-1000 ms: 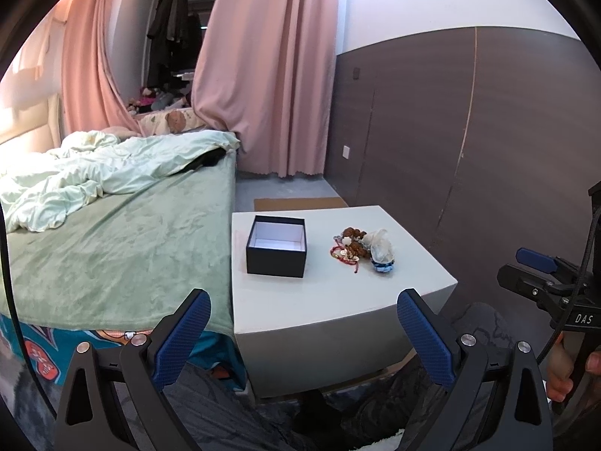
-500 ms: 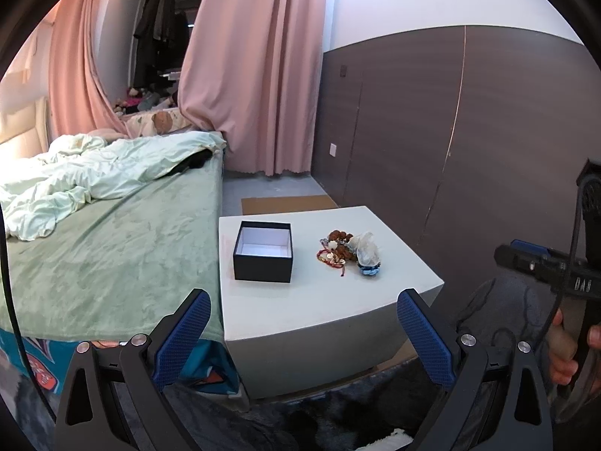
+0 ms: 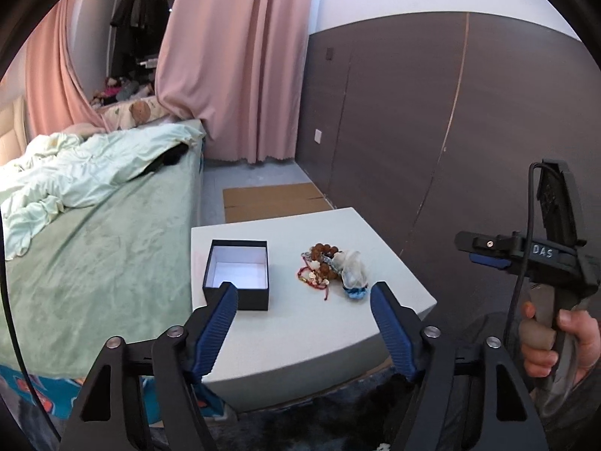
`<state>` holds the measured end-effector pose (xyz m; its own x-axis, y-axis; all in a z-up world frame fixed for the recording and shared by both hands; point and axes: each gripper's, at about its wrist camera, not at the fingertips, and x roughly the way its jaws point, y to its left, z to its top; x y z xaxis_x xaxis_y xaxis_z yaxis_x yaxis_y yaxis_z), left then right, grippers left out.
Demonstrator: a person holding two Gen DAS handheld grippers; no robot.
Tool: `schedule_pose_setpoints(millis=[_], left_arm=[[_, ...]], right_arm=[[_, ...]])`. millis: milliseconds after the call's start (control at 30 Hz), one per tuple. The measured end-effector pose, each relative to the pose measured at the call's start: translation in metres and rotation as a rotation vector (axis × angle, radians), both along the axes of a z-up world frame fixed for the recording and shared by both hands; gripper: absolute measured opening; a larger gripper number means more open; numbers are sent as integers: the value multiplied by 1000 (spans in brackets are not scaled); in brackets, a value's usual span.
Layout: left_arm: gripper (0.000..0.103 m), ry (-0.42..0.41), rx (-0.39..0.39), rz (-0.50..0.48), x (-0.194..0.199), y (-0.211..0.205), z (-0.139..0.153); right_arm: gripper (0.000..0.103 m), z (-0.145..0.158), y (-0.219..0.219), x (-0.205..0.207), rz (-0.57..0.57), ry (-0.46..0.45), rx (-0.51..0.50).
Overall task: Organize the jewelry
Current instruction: 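Grasp the brown wooden bead bracelet with the left tool while the right tool grasps the white cloth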
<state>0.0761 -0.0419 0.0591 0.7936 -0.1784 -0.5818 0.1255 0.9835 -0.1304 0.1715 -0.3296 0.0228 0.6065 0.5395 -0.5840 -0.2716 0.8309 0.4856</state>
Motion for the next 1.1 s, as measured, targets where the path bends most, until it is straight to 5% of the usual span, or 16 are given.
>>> schedule_pose_setpoints(millis=[300,667,867,900,933,1000,1100], left_arm=[[56,94,-71,-9,73,5,-15],[37,216,-78,-56,162,-2,-53],[36,274,-93,-68,198,-3,-75],[35,279,-92,-72,202,-4,-77],[35,287,-94,-76,207,-6,-80],[35,298,-103,-84,216,-8,-84],[35,317,-117,-97,228,-14,-89]], right_arm=[[60,-45,26,75,33,130,-15],[54,-101,45,140,36,232,-17],[52,-122,56,157,35,283,-45],[48,-125,57,160,38,291,-39],[25,-128,57,161,47,302,-20],[4,-132,55,161,57,304,6],[4,-124,44,155,33,246,47]])
